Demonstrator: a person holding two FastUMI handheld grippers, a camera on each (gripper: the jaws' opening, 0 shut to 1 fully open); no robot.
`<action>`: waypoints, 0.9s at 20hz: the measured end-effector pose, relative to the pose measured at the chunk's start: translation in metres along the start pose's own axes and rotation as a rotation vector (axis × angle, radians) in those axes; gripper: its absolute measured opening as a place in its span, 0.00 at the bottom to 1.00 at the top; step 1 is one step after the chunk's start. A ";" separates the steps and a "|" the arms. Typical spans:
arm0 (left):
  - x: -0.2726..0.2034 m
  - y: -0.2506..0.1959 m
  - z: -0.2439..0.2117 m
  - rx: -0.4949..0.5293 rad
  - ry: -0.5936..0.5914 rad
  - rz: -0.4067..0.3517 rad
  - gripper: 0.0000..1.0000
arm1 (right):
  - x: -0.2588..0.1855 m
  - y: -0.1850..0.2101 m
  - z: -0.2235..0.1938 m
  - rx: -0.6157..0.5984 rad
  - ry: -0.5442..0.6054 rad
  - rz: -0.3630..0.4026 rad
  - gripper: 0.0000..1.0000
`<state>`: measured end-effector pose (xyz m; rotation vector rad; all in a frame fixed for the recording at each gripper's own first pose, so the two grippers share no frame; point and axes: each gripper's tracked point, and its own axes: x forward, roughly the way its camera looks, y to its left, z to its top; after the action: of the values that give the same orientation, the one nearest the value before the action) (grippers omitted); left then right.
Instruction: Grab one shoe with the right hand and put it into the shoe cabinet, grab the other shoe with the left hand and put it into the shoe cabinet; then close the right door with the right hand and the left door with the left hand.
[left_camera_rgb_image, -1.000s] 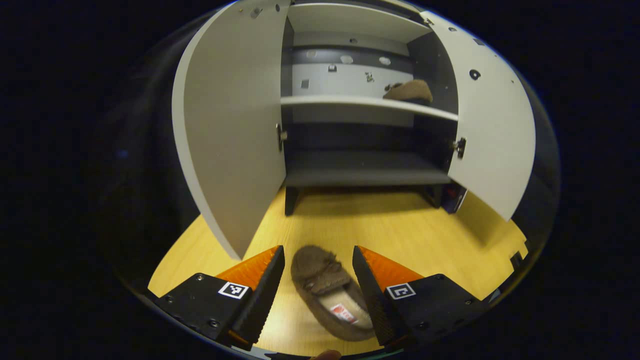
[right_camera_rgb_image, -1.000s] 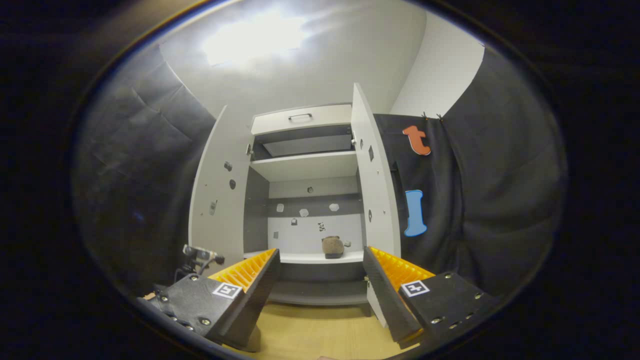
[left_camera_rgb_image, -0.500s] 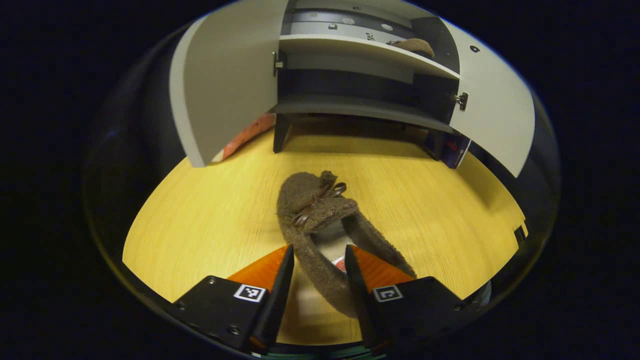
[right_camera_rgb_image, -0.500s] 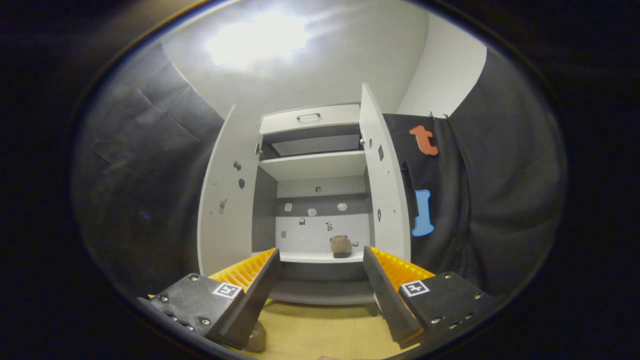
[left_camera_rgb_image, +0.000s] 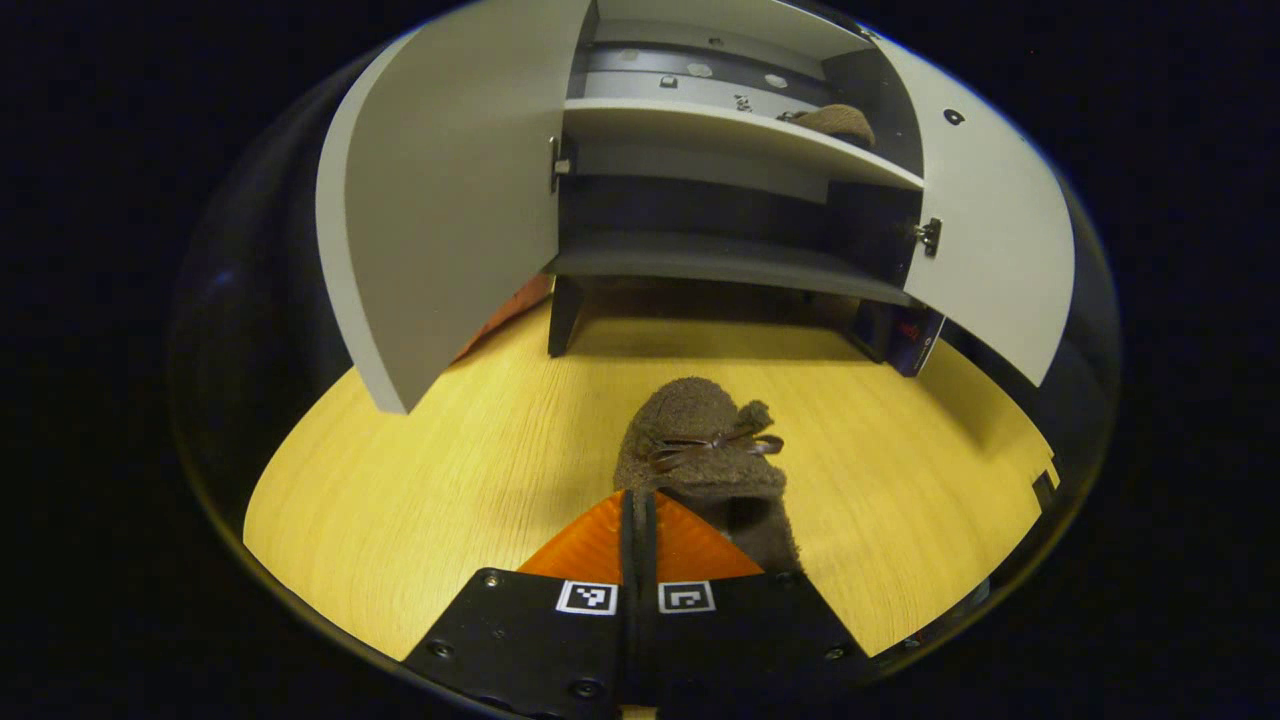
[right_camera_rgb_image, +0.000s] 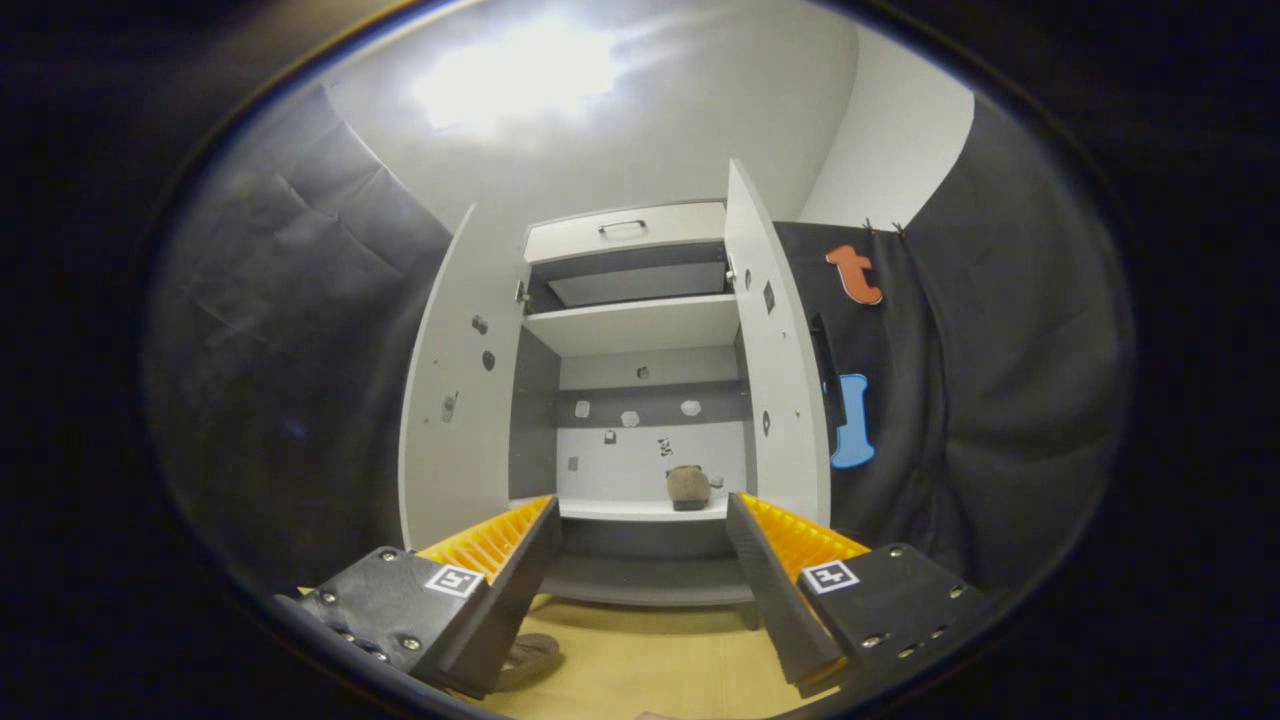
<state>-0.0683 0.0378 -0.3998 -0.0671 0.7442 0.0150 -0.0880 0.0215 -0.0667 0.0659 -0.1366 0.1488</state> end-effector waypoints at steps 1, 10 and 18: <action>-0.004 -0.001 0.010 0.040 -0.035 0.010 0.01 | 0.001 0.000 -0.002 -0.005 0.005 -0.001 0.98; -0.051 -0.044 0.170 0.103 -0.395 -0.011 0.01 | 0.006 -0.001 -0.004 -0.005 0.010 -0.002 1.00; -0.061 -0.061 0.341 0.043 -0.636 -0.007 0.00 | -0.013 -0.025 0.015 0.016 -0.048 -0.032 1.00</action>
<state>0.1199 -0.0001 -0.1046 -0.0207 0.1089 0.0127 -0.0991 -0.0059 -0.0550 0.0879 -0.1817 0.1160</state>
